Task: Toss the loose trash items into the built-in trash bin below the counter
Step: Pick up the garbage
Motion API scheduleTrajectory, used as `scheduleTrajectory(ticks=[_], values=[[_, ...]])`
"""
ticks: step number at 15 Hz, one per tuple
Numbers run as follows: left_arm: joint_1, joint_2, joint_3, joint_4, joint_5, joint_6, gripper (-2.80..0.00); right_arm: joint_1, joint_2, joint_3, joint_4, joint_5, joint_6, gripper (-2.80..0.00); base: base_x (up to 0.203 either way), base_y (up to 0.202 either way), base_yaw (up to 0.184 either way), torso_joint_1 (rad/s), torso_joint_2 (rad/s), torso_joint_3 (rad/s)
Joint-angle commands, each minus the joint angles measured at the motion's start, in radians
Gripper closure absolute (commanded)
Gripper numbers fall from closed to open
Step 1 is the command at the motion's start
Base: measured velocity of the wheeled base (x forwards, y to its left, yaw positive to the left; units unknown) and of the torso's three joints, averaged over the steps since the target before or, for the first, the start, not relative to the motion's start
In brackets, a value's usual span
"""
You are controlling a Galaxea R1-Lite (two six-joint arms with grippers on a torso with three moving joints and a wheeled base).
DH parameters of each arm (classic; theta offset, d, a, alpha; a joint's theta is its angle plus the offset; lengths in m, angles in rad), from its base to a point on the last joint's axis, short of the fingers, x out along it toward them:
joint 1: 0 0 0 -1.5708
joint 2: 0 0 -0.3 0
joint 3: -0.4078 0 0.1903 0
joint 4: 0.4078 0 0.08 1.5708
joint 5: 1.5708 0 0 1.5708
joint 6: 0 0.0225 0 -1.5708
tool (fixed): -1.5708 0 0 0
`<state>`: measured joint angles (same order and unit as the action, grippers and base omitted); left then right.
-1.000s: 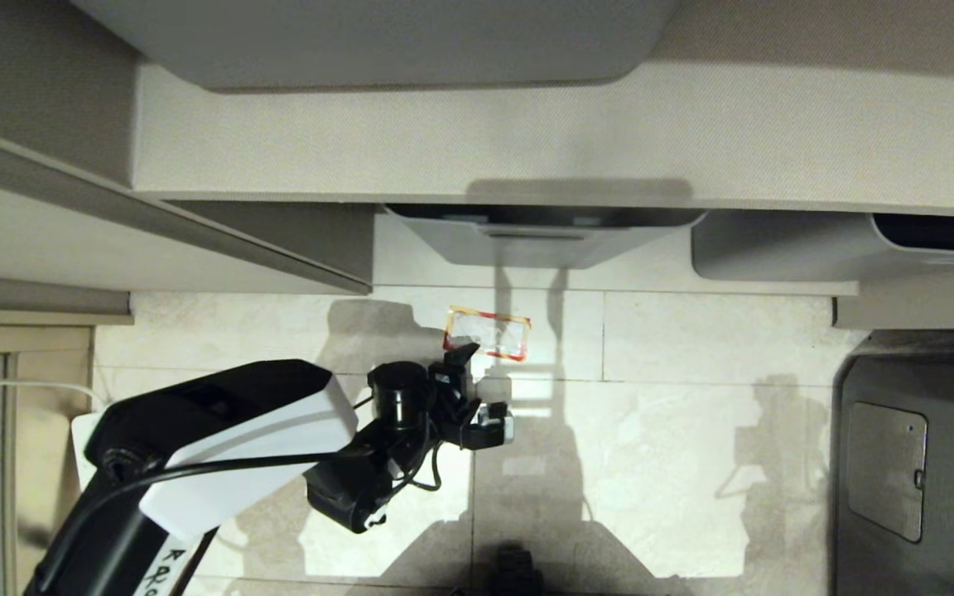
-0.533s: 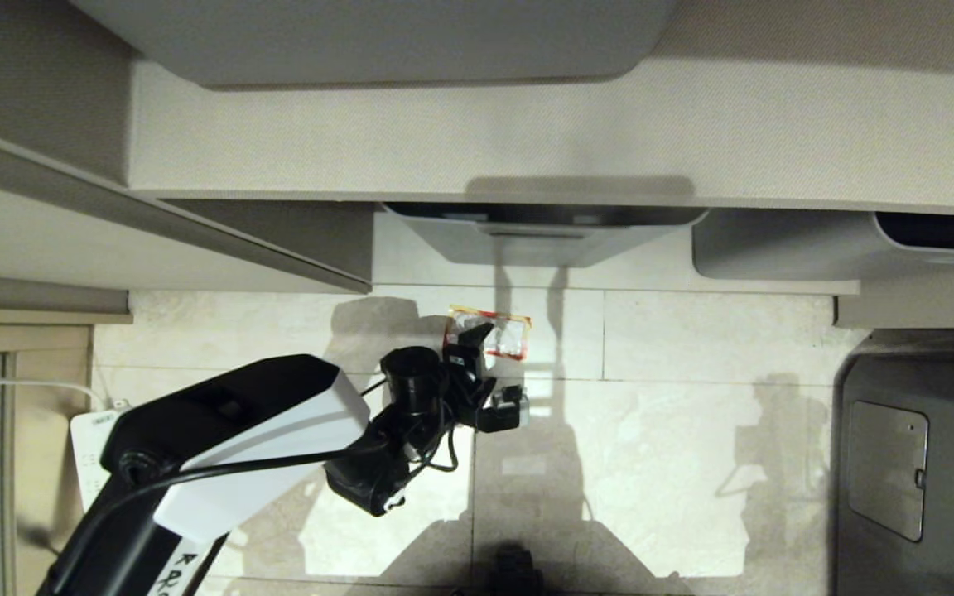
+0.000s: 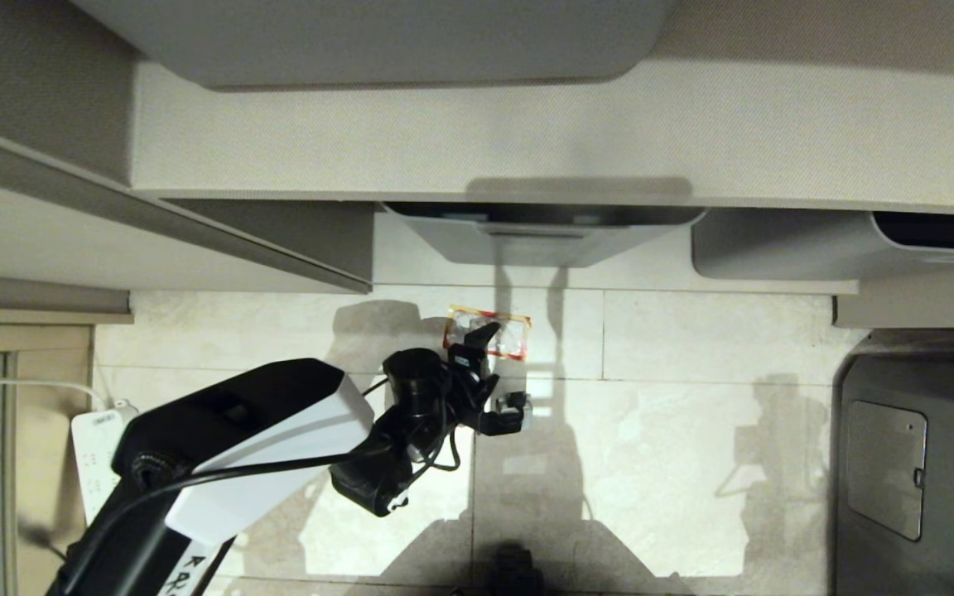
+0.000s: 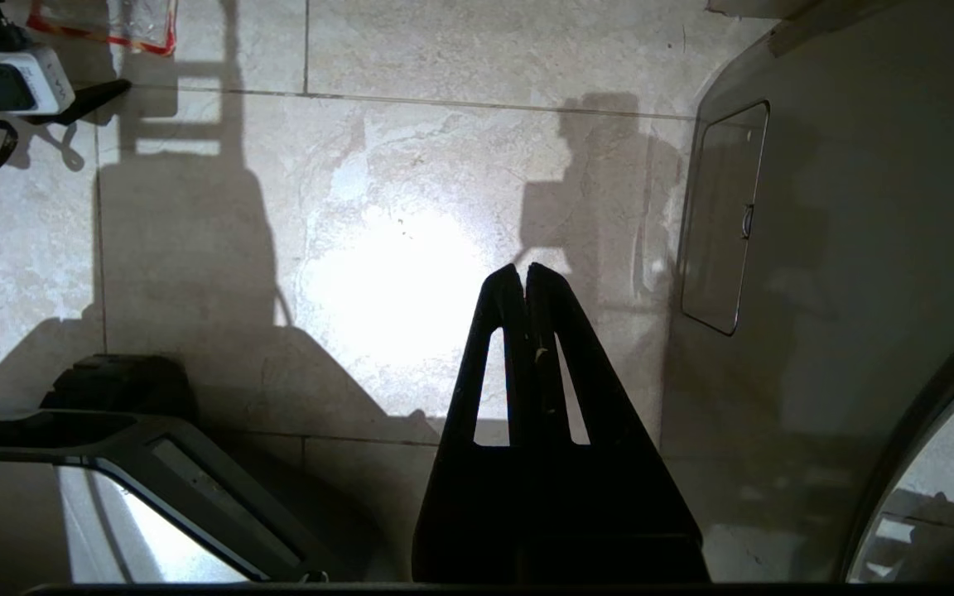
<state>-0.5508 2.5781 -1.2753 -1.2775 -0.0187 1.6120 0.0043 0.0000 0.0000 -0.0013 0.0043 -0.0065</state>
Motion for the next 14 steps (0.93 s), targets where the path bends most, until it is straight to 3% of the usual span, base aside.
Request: scheduleTrajectory(ticks=[1, 8, 14], values=[[0.006, 0.015, -0.006, 0.003, -0.009, 0.013, -2.8, 0.0, -0.001, 0.0, 0.0, 0.0, 0.0, 0.0, 0.0, 0.0, 0.0, 0.0, 0.0, 0.0], [0.017, 0.027, -0.118, 0.091, -0.004, 0.01, -2.8, 0.001, -0.001, 0.0, 0.0, 0.0, -0.001, 0.0, 0.0, 0.0, 0.0, 0.0, 0.0, 0.0], [0.022, 0.033, -0.125, 0.092, -0.003, 0.01, -2.8, 0.0, -0.002, 0.0, 0.0, 0.0, -0.003, 0.0, 0.0, 0.0, 0.0, 0.0, 0.0, 0.0]])
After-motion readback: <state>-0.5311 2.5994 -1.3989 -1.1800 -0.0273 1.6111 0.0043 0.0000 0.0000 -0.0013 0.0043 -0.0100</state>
